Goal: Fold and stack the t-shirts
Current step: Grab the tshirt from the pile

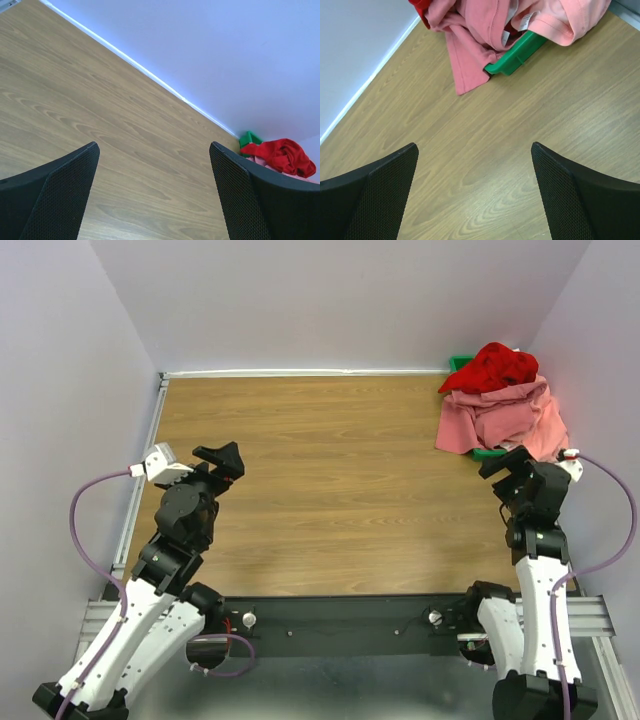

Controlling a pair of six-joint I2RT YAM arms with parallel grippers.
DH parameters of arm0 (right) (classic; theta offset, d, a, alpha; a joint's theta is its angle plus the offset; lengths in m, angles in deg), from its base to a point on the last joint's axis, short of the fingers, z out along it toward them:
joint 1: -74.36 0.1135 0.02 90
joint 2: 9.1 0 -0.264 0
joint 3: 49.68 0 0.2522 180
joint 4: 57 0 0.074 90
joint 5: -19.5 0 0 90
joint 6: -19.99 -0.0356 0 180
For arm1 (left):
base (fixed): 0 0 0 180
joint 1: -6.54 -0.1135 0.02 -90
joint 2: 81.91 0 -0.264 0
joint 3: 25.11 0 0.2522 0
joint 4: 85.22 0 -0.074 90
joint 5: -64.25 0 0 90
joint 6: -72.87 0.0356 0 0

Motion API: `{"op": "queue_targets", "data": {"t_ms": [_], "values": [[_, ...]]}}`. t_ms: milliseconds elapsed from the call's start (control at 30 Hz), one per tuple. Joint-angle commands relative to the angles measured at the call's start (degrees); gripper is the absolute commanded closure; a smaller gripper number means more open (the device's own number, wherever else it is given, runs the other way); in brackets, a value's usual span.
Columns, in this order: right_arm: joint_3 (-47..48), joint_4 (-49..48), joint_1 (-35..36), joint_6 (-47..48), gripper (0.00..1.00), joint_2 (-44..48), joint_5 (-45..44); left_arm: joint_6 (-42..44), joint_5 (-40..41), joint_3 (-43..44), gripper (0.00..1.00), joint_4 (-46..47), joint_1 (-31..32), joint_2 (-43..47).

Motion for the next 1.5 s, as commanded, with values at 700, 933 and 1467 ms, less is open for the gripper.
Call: {"op": "queue_targets", "data": {"t_ms": [700, 933, 1467], "values": [[52.56, -4.63, 2.27, 12.54, 0.00, -55.92, -5.30, 0.00, 2.45, -0.58, 0.01, 1.39, -0.10, -6.37], [67.45, -4.63, 2.89, 16.76, 0.00, -73.69, -18.67, 0.62, 3.07, -0.40, 0.01, 2.27, -0.10, -7.69], [82.22, -4.63, 2.98, 22.13, 0.51, -89.69, -17.97, 0.00, 4.21, -0.41, 0.01, 2.18, -0.19, -8.21]]}}
